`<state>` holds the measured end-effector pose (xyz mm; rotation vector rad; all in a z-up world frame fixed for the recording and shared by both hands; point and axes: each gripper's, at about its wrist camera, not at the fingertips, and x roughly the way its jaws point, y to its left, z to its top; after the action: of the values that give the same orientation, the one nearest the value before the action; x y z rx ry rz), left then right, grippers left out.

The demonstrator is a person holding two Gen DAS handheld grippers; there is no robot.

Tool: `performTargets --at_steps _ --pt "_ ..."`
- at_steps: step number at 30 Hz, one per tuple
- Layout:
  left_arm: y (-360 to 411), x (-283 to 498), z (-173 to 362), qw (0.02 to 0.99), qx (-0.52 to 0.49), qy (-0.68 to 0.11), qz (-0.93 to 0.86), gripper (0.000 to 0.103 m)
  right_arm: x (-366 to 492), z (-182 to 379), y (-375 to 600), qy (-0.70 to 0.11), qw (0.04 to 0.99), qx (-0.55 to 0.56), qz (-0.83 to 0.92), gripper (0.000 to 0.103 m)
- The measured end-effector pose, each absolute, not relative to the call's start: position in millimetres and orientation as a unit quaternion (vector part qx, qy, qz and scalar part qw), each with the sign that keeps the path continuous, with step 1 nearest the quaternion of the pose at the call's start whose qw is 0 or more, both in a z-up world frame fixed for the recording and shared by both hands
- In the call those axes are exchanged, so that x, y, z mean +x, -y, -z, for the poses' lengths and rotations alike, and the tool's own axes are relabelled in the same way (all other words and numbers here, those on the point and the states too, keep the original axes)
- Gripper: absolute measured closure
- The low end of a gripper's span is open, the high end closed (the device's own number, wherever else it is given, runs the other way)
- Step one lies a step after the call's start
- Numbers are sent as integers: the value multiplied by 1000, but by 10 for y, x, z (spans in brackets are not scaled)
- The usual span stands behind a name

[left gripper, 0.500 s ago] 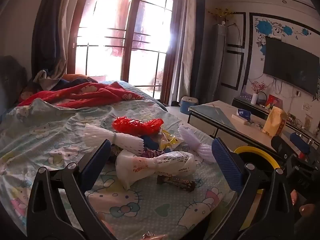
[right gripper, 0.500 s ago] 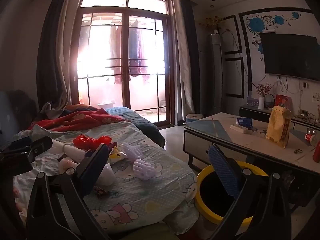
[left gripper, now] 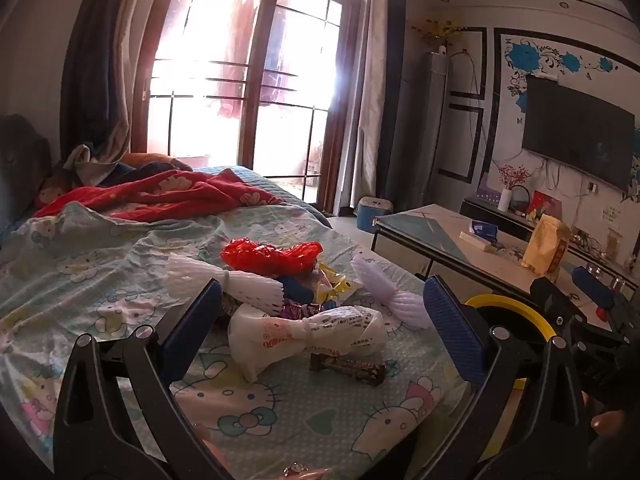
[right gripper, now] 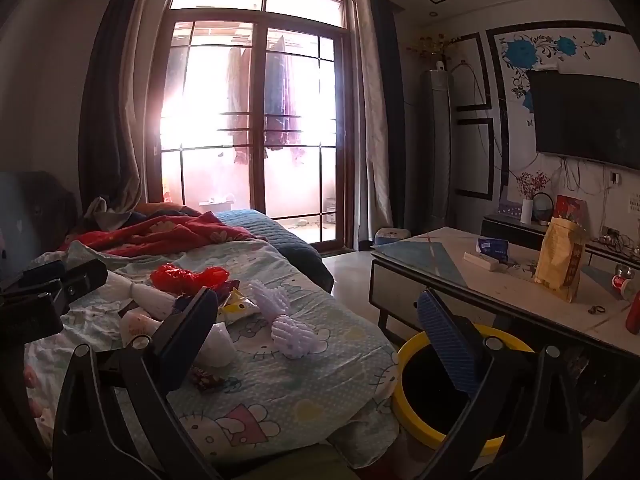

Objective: Collect trash

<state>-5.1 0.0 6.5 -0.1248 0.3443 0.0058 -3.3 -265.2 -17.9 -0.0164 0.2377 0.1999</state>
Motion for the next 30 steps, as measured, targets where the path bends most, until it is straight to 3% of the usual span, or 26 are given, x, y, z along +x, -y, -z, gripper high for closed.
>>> performTargets --at_steps 30 --pt "8 -54 -70 984 -58 -167 -3 11 -55 138 2641 -116 988 -9 -100 6"
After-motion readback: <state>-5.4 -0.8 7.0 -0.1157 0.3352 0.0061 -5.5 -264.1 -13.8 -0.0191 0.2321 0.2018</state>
